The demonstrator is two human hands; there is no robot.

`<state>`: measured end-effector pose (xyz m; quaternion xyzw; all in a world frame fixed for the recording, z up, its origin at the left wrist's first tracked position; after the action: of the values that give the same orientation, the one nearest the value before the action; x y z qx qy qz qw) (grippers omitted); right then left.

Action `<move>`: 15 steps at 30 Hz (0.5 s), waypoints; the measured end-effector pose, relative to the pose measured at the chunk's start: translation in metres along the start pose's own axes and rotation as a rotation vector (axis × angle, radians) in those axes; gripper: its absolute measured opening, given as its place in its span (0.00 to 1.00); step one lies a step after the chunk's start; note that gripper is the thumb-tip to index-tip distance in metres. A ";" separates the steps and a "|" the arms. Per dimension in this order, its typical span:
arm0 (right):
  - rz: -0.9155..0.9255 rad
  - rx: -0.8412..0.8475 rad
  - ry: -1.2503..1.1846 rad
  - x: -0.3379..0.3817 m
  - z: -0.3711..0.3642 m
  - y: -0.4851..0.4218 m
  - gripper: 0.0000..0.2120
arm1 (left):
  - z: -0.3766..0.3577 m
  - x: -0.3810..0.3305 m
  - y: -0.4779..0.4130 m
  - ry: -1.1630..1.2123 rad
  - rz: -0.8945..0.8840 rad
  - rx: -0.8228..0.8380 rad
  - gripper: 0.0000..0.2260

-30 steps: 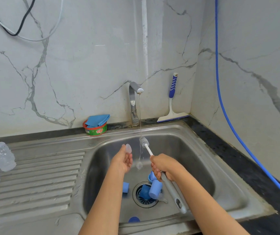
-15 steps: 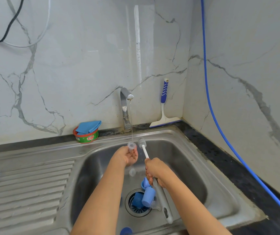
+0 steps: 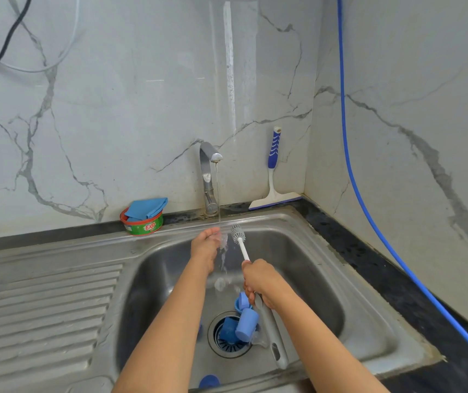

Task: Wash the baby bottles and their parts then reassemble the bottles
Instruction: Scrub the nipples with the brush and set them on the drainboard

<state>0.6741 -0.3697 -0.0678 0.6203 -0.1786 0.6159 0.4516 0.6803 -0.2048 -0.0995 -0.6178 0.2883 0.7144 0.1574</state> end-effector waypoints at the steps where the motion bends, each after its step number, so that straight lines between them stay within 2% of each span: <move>1: -0.001 0.003 0.009 0.000 0.000 0.001 0.15 | 0.000 0.000 0.000 -0.059 -0.033 -0.007 0.09; 3: 0.003 0.020 0.036 0.001 -0.001 0.002 0.14 | 0.001 -0.002 0.001 -0.060 -0.027 0.035 0.08; 5: 0.005 0.024 0.039 0.000 -0.001 0.002 0.14 | 0.004 -0.005 0.003 0.124 0.088 0.121 0.11; 7: 0.001 0.017 0.022 0.000 -0.001 0.001 0.14 | 0.008 -0.005 0.006 0.370 0.220 0.183 0.09; 11: -0.005 0.008 0.040 0.000 0.000 0.000 0.14 | 0.010 0.003 0.006 0.639 0.372 0.199 0.09; 15: 0.000 0.018 0.064 0.000 -0.001 0.002 0.13 | 0.006 0.004 0.009 0.599 0.408 0.245 0.03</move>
<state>0.6718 -0.3701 -0.0669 0.6045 -0.1585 0.6369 0.4515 0.6695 -0.2088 -0.1008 -0.7056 0.5220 0.4791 -0.0066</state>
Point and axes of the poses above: each hand's wrist, its own y-axis away from the middle knuckle, its own z-axis out of the back of the hand, x = y × z, the point moved 1 cm from there along -y, towards the middle knuckle, and after that the axes turned 15 degrees about -y, right-handed, at the moved point
